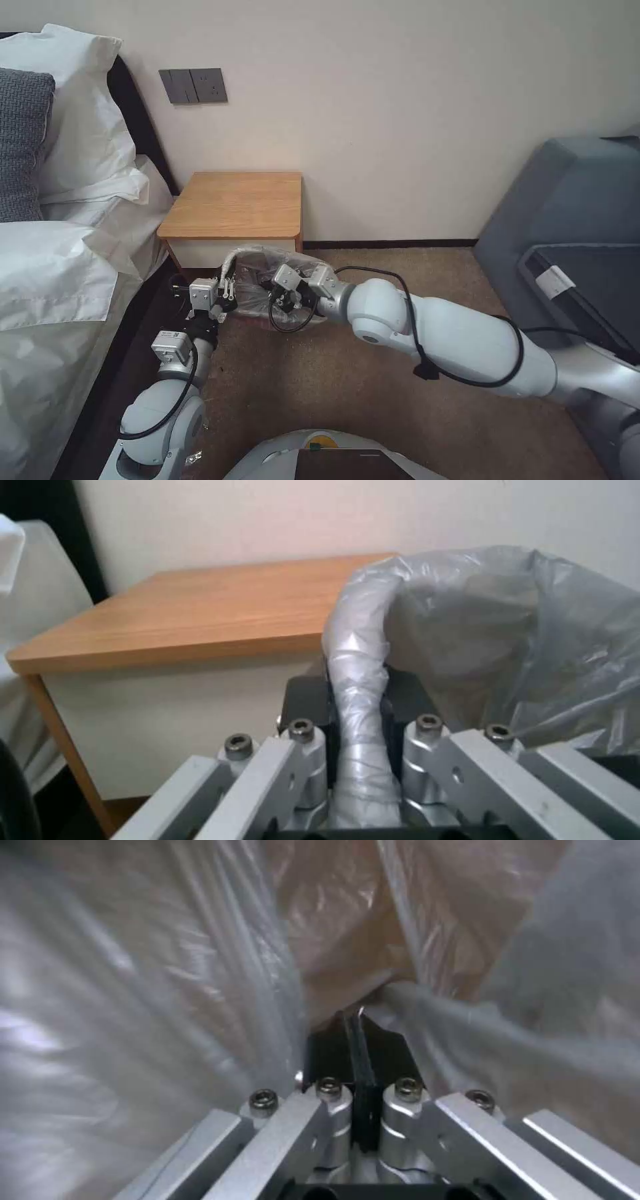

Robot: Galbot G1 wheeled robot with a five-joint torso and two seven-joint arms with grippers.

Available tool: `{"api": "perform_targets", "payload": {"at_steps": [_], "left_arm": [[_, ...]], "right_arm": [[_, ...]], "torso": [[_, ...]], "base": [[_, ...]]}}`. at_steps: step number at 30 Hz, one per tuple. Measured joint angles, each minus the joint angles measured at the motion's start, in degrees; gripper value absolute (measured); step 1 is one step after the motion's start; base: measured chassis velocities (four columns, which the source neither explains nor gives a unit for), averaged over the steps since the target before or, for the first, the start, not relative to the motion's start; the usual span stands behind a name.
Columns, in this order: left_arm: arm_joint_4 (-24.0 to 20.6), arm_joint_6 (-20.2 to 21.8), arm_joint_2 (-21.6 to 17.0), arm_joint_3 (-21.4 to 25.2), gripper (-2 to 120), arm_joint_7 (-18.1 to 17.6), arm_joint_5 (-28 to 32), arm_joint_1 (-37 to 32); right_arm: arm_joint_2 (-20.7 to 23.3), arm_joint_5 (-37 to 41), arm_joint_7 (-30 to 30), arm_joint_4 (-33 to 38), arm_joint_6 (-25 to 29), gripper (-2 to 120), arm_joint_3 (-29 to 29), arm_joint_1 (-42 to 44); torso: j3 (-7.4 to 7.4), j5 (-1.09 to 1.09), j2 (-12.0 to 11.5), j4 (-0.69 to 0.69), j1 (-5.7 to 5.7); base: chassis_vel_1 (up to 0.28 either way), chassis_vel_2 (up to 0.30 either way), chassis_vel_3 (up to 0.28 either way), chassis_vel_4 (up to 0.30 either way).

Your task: Pick up the garbage bag from the table and place it over the trash can.

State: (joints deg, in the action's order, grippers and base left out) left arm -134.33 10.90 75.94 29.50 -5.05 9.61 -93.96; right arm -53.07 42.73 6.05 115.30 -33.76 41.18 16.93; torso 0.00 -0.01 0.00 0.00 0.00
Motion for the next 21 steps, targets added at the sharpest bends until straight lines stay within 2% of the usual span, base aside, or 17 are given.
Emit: {"api": "perform_targets", "payload": {"at_steps": [8, 21], "left_arm": [[-0.9, -0.1, -0.1, -0.3, 9, 0.0, -2.0, -0.6], [-2.3, 0.1, 0.3, -0.4, 9, -0.2, -2.6, -1.5]], "right_arm": [[-3.8, -3.1, -2.0, -6.0, 0.1, 0, 6.0, -4.9], [-7.7, -8.0, -4.8, -14.4, 1.5, 0, 9.9, -6.5]], "torso": [[0.0, 0.0, 0.0, 0.0, 0.0], [0.0, 0.0, 0.0, 0.0, 0.0]], "base": [[0.0, 0.0, 0.0, 0.0], [0.0, 0.0, 0.0, 0.0]]}}
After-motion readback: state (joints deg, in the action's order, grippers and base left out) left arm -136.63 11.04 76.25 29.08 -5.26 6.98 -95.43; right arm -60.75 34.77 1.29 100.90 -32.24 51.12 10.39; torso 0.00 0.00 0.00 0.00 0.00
